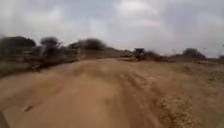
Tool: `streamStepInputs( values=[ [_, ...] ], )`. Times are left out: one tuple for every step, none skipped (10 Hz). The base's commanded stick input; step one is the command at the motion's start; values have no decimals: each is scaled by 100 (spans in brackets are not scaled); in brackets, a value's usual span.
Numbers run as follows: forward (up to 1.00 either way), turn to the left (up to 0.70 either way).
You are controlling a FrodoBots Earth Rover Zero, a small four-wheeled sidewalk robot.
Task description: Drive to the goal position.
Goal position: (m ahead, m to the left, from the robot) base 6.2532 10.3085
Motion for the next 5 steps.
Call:
streamStepInputs(
  values=[
    [50,0],
    [50,0],
    [50,0],
    [50,0],
    [50,0]
  ],
)
